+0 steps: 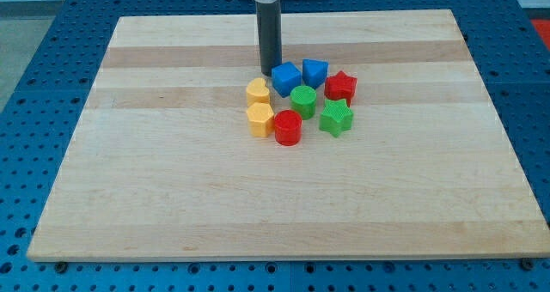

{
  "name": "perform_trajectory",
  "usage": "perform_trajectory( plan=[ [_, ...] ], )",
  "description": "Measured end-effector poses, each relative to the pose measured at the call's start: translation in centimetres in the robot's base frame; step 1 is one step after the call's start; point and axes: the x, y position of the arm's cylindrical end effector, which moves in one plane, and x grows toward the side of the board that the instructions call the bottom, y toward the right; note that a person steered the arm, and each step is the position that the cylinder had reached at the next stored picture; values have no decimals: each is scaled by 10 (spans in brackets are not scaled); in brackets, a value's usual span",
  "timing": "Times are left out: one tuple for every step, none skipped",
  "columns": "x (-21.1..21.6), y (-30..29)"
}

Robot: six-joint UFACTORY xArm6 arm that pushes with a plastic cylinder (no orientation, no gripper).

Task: Push green circle along with green star towards center right

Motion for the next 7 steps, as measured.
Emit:
perform_trajectory(
  plan=[
    [0,-7],
    [2,-18],
    [15,-18],
    [24,-18],
    [35,-18],
    [49,-18],
    [51,-10]
  ],
)
